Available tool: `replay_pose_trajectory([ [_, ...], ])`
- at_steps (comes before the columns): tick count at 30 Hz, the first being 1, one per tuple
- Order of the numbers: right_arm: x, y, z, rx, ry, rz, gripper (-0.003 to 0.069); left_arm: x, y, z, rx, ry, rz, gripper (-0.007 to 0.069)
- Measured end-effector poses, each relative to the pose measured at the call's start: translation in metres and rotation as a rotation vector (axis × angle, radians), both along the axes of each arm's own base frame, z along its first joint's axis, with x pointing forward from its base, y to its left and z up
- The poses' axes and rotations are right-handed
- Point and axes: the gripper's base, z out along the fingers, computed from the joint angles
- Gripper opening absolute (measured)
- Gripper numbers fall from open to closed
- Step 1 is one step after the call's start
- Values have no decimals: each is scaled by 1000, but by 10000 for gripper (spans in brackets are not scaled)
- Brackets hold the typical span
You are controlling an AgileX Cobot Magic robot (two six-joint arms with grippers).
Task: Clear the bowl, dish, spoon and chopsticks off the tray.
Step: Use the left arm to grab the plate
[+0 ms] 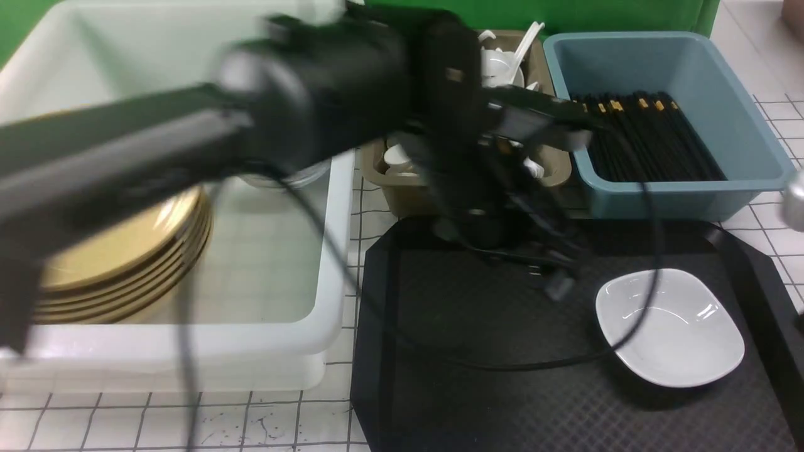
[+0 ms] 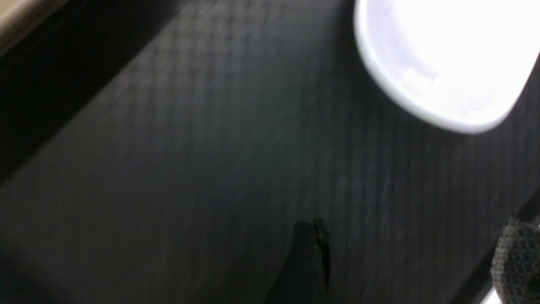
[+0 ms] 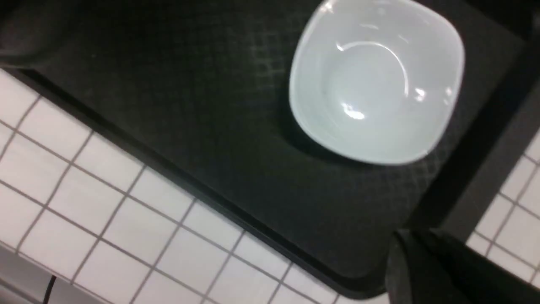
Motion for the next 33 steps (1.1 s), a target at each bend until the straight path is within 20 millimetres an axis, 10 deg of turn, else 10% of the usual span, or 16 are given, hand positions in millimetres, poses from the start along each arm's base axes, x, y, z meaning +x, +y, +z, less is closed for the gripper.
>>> replay_pose_trajectory([
  [16, -8, -8, -8, 9, -32, -25, 55, 53, -79, -103, -120, 171, 17, 486],
  [23, -8, -7, -8, 12, -42, -24, 55, 50, -89, -104, -63, 99, -42, 229],
  [25, -7, -7, -8, 13, -45, -24, 55, 50, -91, -98, -46, 76, -60, 81],
  [33, 4, 3, 31, 81, -161, 27, 56, 59, -53, 8, 3, -90, -95, 4],
])
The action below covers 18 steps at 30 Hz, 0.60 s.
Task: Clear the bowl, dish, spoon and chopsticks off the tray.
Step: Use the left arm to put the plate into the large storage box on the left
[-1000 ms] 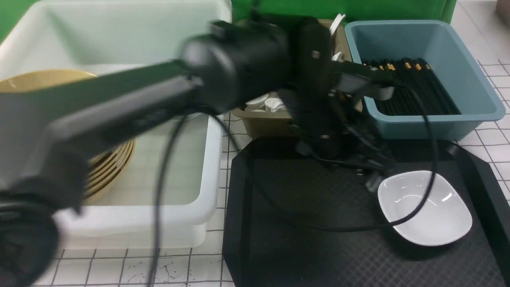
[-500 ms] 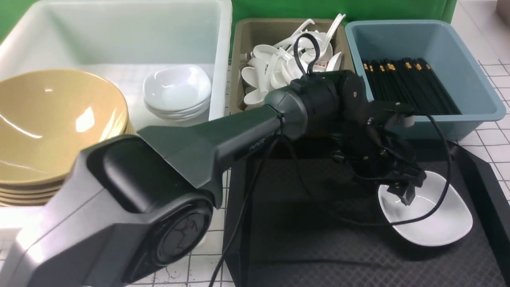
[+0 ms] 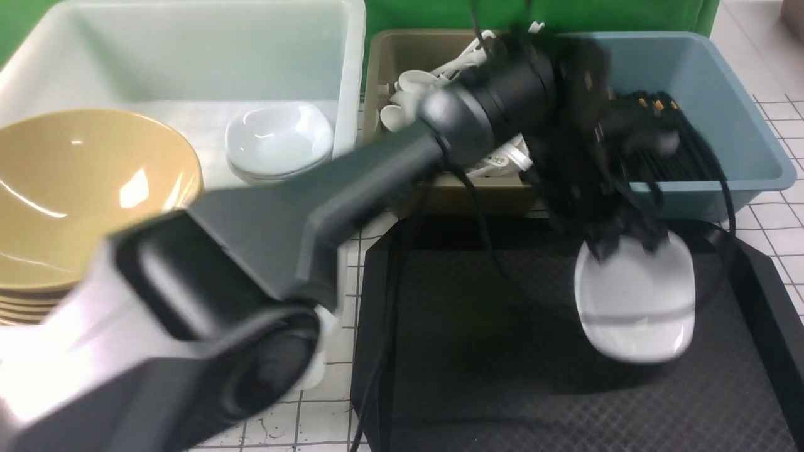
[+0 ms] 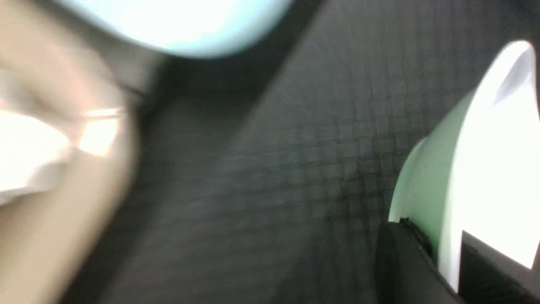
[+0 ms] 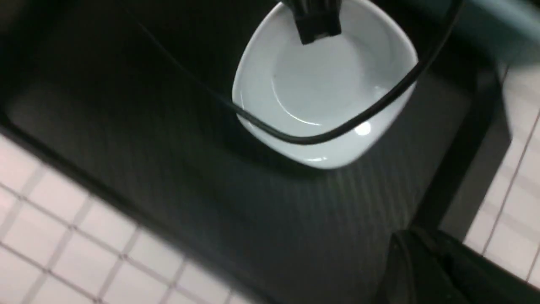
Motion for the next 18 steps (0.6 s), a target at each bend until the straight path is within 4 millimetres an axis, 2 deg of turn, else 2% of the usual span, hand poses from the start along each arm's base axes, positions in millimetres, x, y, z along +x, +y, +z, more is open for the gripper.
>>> replay_pose_trajectory([
  [1, 5, 5, 10, 19, -23, 30, 56, 1, 14, 29, -28, -53, 21, 4],
  [3, 10, 13, 19, 35, -46, 68, 56, 4, 30, 54, -54, -100, 48, 4],
  [5, 19, 27, 30, 65, -71, 137, 56, 5, 56, 90, -88, -168, 91, 4],
  [7, 30, 53, 39, 83, -80, 236, 56, 5, 92, 126, -110, -238, 162, 4],
  [8, 31, 59, 43, 88, -88, 261, 56, 5, 103, 135, -113, -256, 184, 4],
  [9, 37, 75, 46, 94, -90, 313, 56, 4, 126, 150, -113, -287, 230, 4],
  [10, 38, 86, 47, 99, -87, 352, 56, 6, 140, 155, -106, -300, 263, 4],
  [11, 41, 99, 48, 101, -82, 389, 56, 6, 163, 163, -91, -318, 313, 4],
  [13, 42, 116, 47, 97, -75, 439, 56, 5, 191, 169, -62, -327, 375, 4],
  [15, 43, 130, 45, 86, -72, 478, 57, 5, 230, 170, -21, -320, 466, 4],
  [18, 48, 140, 41, 69, -80, 496, 57, 8, 291, 157, 41, -270, 622, 4],
])
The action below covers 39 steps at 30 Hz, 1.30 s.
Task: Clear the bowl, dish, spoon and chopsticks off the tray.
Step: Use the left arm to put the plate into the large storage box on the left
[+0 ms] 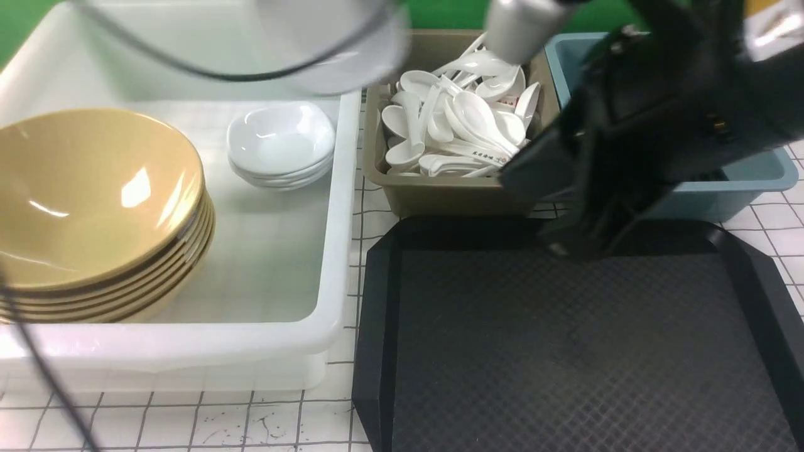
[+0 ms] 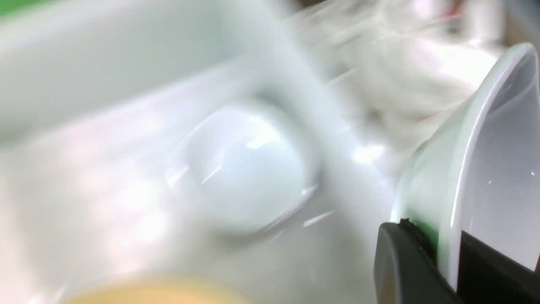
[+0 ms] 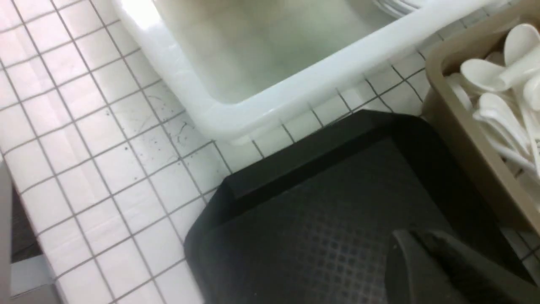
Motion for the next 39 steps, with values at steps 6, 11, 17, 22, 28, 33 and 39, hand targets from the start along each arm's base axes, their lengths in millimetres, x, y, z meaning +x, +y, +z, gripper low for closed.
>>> replay_pose_trajectory([
  [6, 9, 6, -5, -4, -26, -8, 61, 31, 55, -58, -92, 72, 164, 4],
  [11, 11, 8, -8, -10, -21, -8, 65, 64, 52, -106, -139, 88, 111, 4],
  [17, 11, 8, -8, -13, -18, -9, 69, 93, 42, -146, -105, 43, 12, 4],
  [22, 12, 6, -8, -40, -30, -13, 72, 111, 44, -175, -91, 21, 27, 24],
  [28, 13, 5, -9, -50, -38, -21, 76, 119, 45, -194, -46, 22, -6, 180],
  [33, 12, 4, -9, -56, -34, -22, 78, 124, 47, -177, 10, -29, -34, 457],
  [39, 14, 2, -9, -81, -44, -46, 84, 108, 44, -96, -38, -91, -27, 567],
])
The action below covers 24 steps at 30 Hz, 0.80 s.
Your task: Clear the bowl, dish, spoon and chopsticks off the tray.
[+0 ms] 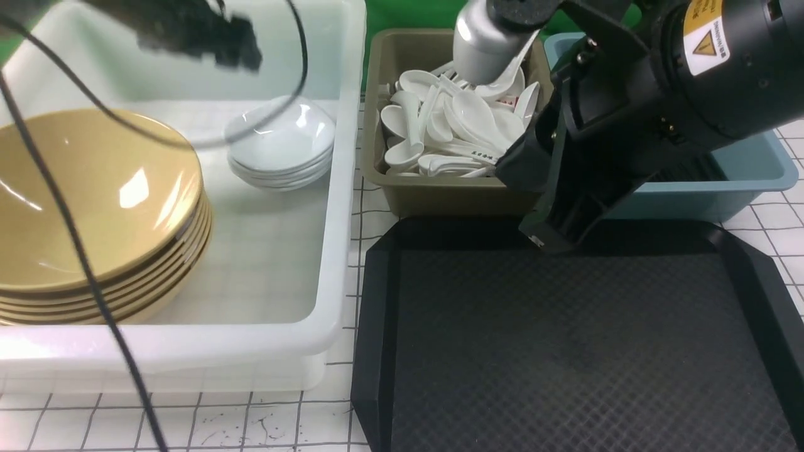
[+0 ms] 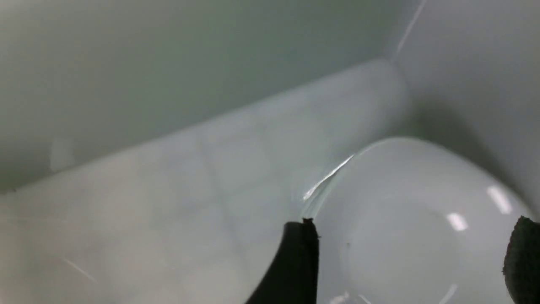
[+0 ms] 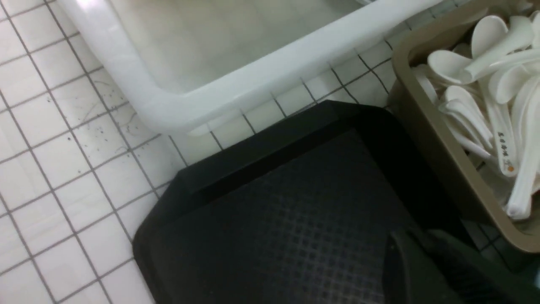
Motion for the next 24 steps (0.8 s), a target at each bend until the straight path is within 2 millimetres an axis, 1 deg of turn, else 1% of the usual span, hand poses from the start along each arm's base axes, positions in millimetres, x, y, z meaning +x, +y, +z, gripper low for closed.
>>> replay_pose_trajectory([
  [1, 1, -1, 0, -9, -6, -14, 86, -8, 0, 21, -7, -16, 0, 558],
  [2, 2, -3, 0, -18, -12, -34, 87, -17, 0, 38, -15, -19, 1, 544],
  [3, 3, -4, 0, -22, -15, -54, 88, -29, 0, 58, -19, -35, 6, 518],
  [4, 4, -6, 0, -35, -23, -77, 90, -41, 0, 77, -17, -49, 9, 484],
  [5, 5, -8, 0, -47, -25, -101, 90, -57, 1, 97, -13, -68, 13, 432],
  [6, 5, -9, -1, -54, -23, -114, 91, -70, 2, 110, -9, -69, 15, 382],
  [8, 5, -11, -2, -65, -10, -133, 92, -88, 3, 125, -11, -68, 18, 302],
  [9, 4, -13, -6, -80, 6, -142, 93, -105, 2, 136, -18, -76, 18, 204],
  [10, 3, -13, -8, -83, 13, -144, 92, -110, 2, 136, -22, -66, 19, 180],
  [12, 1, -15, -15, -90, 32, -150, 94, -125, -1, 136, -24, -42, 14, 68],
  [13, -1, -16, -21, -92, 46, -150, 94, -138, -3, 131, -23, -11, 8, 31],
  [14, -4, -18, -26, -92, 56, -148, 94, -141, -4, 125, -22, 13, 4, 19],
  [16, -12, -23, -36, -74, 71, -139, 94, -162, -5, 111, -17, 74, -2, 0],
  [17, -16, -26, -39, -65, 73, -137, 94, -175, -5, 107, -14, 89, -2, -3],
  [19, -32, -39, -43, -16, 46, -128, 94, -208, -1, 88, 3, 144, 6, -6],
  [20, -37, -43, -42, 3, 29, -124, 94, -217, 0, 78, 9, 161, 11, -6],
  [21, -42, -48, -42, 24, 11, -120, 95, -225, 1, 74, 13, 159, 15, -6],
  [22, -47, -52, -42, 47, -7, -116, 95, -243, 2, 70, 13, 132, 22, -6],
  [24, -61, -63, -41, 126, -65, -104, 96, -274, 5, 52, 7, 73, 40, -6],
])
